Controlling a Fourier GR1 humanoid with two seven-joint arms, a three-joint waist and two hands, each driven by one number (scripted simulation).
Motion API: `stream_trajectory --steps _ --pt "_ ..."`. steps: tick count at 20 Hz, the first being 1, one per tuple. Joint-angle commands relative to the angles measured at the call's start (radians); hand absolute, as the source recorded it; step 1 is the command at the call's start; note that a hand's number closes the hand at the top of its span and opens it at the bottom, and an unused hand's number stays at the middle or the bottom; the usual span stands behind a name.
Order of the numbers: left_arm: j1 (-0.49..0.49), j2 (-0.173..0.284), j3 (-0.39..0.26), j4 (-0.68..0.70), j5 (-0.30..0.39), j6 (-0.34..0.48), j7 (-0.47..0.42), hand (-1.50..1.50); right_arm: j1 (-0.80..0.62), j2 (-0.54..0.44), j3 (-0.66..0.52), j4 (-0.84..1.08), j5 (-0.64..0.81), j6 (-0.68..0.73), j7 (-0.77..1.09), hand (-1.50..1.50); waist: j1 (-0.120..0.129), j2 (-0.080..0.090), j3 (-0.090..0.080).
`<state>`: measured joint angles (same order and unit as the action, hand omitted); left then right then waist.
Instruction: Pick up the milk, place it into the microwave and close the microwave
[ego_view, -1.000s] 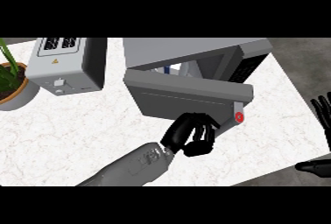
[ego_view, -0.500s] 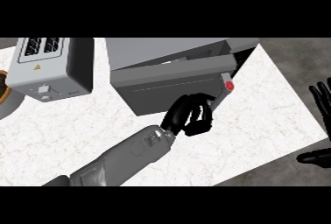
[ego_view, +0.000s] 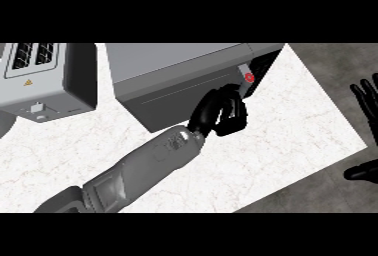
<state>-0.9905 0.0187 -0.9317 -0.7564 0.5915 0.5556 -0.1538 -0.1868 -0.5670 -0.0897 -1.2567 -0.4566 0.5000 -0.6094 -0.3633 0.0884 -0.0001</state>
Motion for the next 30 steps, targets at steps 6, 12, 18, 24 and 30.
stream_trajectory --steps 6,12,18,24,30 --pt "-0.127 -0.018 0.032 0.003 0.048 0.012 -0.036 1.5 -0.046 -0.017 0.055 -0.04 -0.054 0.13 0.029 -1.5 -0.038 0.001 0.003" --pt "-0.115 -0.017 0.014 -0.004 0.073 0.037 -0.051 1.5 -0.094 -0.063 0.109 -0.115 -0.028 0.192 0.056 1.5 -0.041 -0.002 0.002" --pt "-0.131 -0.017 0.014 0.008 0.098 0.052 -0.061 1.5 -0.116 -0.081 0.175 -0.217 -0.03 0.254 0.079 1.5 -0.056 -0.009 0.004" --pt "-0.126 -0.017 0.003 0.019 0.114 0.07 -0.079 1.5 -0.13 -0.081 0.209 -0.293 -0.055 0.25 0.123 1.5 -0.076 -0.006 0.005" --pt "-0.122 -0.016 0.0 0.016 0.135 0.103 -0.09 1.5 -0.115 -0.08 0.237 -0.349 -0.078 0.252 0.15 1.5 -0.098 -0.009 0.007"
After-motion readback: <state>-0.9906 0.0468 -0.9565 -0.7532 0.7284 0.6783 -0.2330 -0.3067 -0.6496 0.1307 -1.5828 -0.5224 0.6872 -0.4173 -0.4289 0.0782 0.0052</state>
